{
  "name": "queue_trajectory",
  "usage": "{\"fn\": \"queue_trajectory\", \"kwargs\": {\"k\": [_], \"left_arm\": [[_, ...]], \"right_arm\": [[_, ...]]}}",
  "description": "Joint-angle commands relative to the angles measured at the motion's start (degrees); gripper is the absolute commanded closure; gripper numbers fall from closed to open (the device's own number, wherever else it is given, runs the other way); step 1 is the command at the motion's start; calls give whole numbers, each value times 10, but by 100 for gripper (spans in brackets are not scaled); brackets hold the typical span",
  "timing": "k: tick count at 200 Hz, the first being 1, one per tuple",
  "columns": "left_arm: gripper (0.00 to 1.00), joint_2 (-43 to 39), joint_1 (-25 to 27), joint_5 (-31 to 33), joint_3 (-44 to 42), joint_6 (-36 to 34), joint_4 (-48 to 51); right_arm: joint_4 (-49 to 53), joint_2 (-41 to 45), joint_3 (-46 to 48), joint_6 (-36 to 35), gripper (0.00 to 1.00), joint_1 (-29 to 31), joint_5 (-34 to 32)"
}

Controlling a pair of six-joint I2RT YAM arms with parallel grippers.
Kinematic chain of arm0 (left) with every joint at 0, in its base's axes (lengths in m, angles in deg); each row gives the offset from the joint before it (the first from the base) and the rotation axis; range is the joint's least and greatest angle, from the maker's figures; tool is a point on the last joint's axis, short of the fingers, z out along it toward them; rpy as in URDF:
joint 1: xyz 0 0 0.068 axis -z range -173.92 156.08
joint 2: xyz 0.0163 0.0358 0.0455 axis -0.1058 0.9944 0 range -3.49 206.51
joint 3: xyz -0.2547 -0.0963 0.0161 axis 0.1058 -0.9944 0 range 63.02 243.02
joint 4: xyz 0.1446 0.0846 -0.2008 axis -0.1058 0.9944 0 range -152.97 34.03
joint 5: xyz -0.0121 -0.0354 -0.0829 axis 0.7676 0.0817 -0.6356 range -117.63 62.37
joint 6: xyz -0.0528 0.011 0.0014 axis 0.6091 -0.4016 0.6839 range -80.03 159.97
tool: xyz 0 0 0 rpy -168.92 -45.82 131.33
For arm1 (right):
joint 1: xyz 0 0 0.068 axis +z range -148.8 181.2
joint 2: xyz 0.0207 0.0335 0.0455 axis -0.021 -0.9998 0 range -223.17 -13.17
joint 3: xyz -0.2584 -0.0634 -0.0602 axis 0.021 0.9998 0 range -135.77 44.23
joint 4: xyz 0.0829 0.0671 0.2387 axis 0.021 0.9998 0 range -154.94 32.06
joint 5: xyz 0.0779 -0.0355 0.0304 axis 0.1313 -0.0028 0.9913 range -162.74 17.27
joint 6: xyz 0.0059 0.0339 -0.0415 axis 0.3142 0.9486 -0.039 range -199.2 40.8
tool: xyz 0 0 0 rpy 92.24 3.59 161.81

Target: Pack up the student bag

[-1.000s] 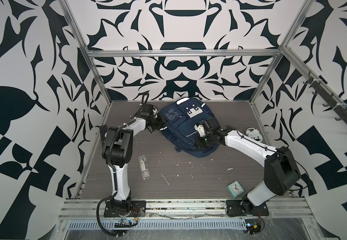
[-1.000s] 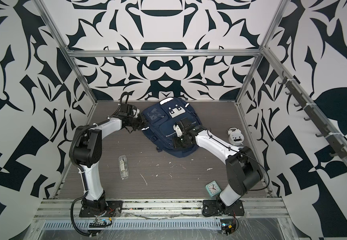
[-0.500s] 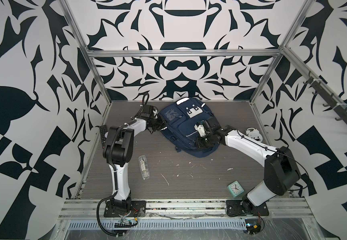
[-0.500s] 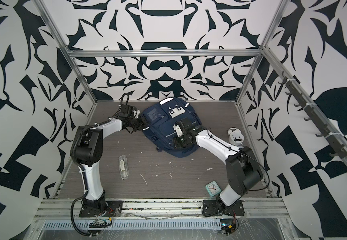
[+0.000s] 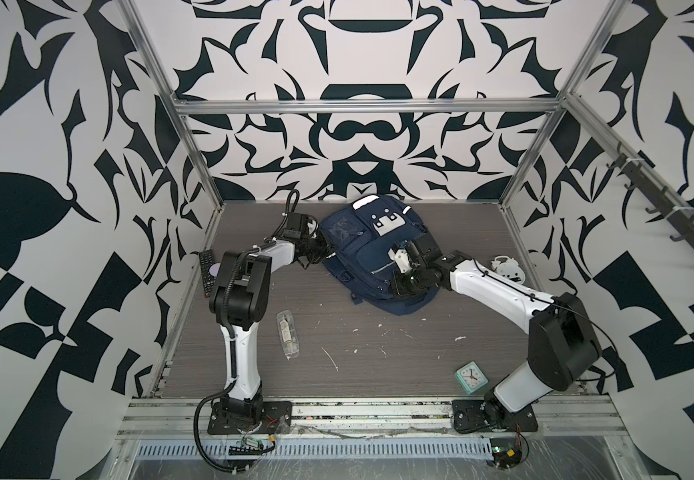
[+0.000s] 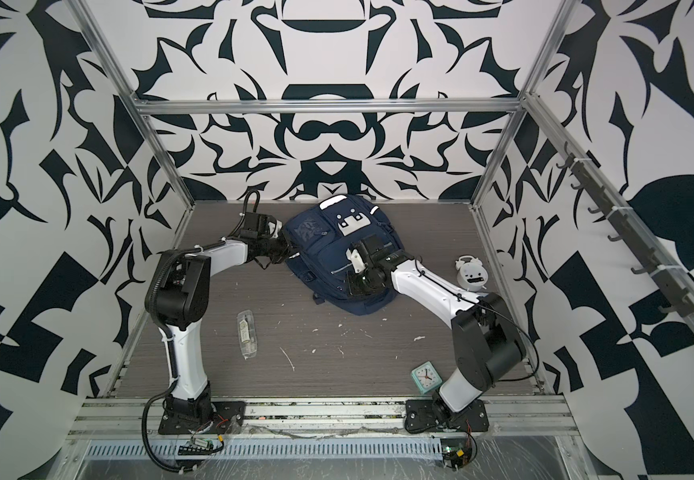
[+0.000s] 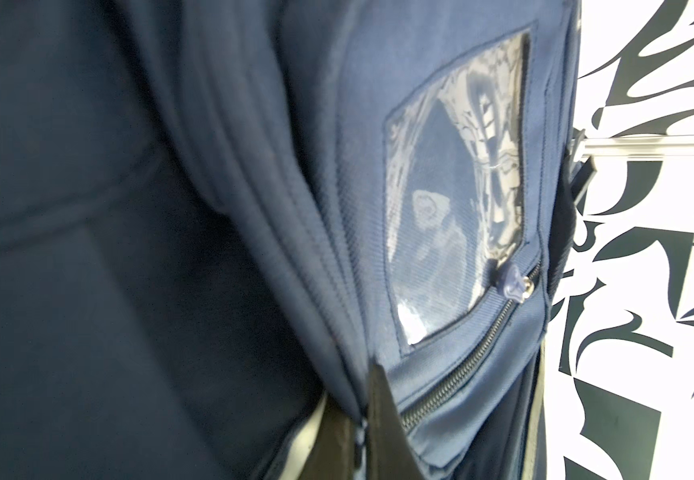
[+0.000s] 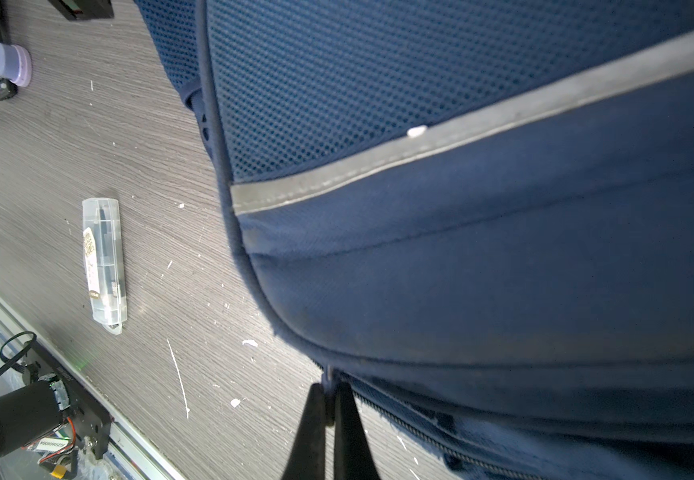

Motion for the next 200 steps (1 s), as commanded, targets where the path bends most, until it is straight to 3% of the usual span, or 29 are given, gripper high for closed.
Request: {"fn": "queue_trajectory", "kwargs": {"k": [1,35,93,200], "left_arm": [[100,-36,-4,15,-46,23,-29],[100,-111,-11,53,-136,64,-99],[100,-151,-12,46,-168,78,-105],[100,-226,-47,51,-266,70,-96]], "right_arm": [[5,3,-21,-1,100,-2,11],[0,-26,-52,4,100,26,25],[-2,-102,-147,9,100,96,17],[-10,-223,-297,16,100,97,-11]]}}
